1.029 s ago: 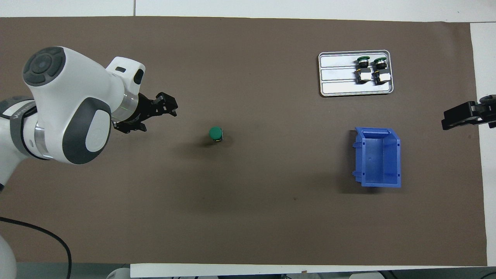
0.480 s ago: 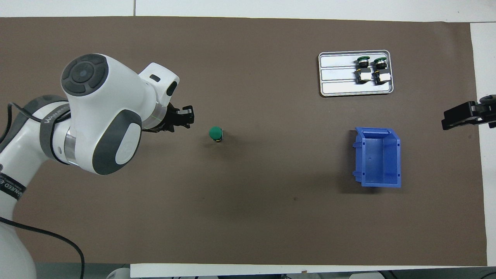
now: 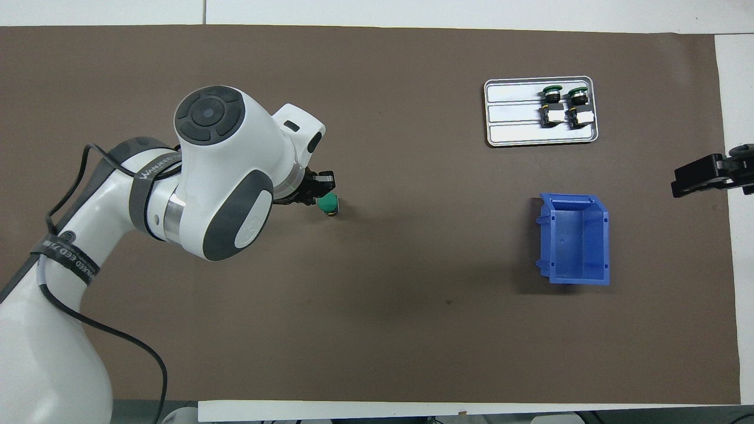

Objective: Place and press button with both arms
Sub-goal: 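Lower the left gripper onto the top of the green button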

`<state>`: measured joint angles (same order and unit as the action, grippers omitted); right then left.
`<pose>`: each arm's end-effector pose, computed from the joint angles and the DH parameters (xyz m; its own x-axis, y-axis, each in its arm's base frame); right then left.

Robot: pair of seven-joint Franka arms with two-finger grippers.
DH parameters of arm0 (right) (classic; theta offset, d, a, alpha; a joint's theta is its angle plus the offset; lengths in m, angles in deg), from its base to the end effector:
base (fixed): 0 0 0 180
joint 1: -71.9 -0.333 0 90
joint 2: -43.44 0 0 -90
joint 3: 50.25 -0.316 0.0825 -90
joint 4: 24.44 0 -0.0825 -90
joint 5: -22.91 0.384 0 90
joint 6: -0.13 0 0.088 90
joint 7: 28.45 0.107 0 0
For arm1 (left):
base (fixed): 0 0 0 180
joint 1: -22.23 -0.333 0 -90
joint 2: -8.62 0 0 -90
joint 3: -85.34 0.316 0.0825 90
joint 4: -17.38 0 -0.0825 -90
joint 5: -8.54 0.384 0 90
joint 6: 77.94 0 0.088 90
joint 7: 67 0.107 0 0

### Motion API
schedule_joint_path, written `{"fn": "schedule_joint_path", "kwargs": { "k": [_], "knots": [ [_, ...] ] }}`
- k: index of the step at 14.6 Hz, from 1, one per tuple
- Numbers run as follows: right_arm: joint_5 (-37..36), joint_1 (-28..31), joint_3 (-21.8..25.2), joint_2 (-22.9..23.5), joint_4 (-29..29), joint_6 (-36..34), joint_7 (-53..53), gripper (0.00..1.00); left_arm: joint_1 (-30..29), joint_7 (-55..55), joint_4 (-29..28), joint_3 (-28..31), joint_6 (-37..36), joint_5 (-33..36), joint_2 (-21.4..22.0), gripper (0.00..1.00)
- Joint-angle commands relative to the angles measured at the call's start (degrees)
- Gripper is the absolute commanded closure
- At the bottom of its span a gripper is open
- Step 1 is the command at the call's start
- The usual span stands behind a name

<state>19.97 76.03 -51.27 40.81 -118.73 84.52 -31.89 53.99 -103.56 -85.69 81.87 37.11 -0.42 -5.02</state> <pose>0.5268 -0.0343 0.6067 0.9916 0.0010 -0.1293 0.0068 -0.9990 0.0444 0.5023 -0.3634 0.4133 0.9892 0.0862 -0.1187 0.0986 -0.9898 0.1028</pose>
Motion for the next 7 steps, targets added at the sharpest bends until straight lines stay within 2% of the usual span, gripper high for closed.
{"fn": "schedule_joint_path", "kwargs": {
  "k": [1,7],
  "knots": [
    [0.5,0.5,-0.3,-0.5,-0.2,-0.6,-1.1,0.01,1.4,-3.2,1.5,0.7,2.2,2.0,-2.6,0.97],
    [0.5,0.5,-0.2,-0.5,-0.2,-0.6,-1.1,0.01,1.6,-4.3,-0.1,0.6,4.8,2.5,-2.9,0.97]
  ]
}}
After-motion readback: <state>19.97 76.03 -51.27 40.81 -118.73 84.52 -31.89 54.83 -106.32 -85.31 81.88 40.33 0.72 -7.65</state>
